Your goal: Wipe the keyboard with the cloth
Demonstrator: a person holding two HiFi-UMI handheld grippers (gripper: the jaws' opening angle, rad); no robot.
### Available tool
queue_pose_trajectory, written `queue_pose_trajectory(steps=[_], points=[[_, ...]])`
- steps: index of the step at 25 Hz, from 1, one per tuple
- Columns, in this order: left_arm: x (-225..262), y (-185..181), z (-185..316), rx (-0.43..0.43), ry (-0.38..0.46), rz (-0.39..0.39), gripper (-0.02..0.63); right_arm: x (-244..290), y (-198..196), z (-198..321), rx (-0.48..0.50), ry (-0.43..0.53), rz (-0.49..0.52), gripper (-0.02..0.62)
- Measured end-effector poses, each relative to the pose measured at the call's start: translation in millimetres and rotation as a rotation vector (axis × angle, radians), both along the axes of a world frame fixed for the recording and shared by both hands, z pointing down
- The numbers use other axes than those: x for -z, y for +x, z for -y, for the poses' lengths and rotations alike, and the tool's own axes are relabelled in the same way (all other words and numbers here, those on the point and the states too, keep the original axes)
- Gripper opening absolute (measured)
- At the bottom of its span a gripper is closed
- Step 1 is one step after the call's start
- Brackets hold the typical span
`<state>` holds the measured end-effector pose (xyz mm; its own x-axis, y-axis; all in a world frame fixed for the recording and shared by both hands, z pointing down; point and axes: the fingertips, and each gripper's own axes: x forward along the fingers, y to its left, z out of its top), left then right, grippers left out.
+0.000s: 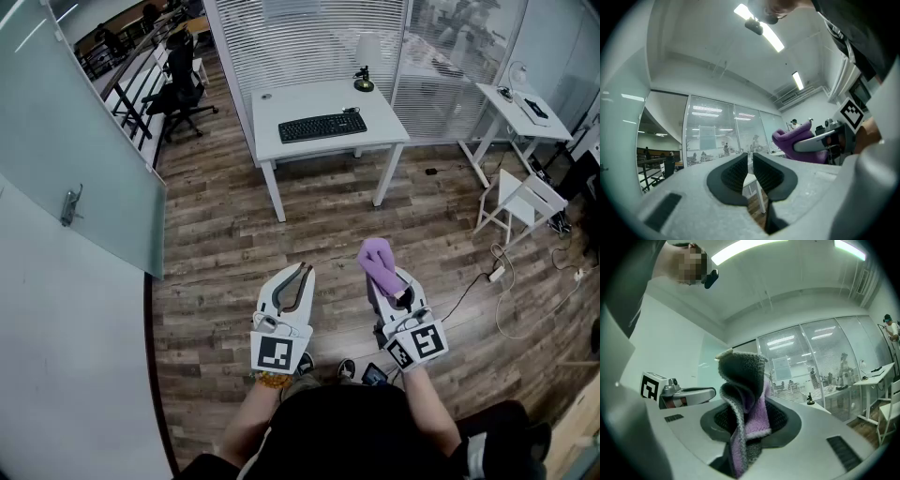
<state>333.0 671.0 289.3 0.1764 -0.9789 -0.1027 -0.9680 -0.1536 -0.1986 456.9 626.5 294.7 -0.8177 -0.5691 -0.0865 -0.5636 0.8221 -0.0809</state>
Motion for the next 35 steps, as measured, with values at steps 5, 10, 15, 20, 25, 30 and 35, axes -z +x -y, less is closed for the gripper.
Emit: queue_pose_trajectory(steps=[5,10,15,20,25,30,35], points=[[-2,-36,-3,0.006,-0.003,-0.008,0.049,0,-31,-1,0.002,-0.011,0.006,0.115],[-6,-72,-2,-0.014,0.008,0.009,0.049,-6,-60,8,-0.021,-0.036,0.009,0.123],[-18,-99,3,-0.052,-0.031,-0.004,0.049,-9,-71,21,-0.092,-0.044,0.017,0.123],[-32,-122,28,-0.061,-0.033,-0.022,0.049,-20,-75,49,-0.151,-0.084,0.031,0.124],[-45,-140,74,-0.064,-0.071,-0.024,0.049,-25,-83,99,-0.168,-0.094,0.035,0.123],[-47,-167,133,-0.062,-0.077,-0.017,0.049,-41,-101,171,-0.197,-0.110,0.084,0.123],[-38,-187,201,-0.059,-0.118,0.095,0.049,-52,-106,259,-0.230,-0.154,0.141,0.123]])
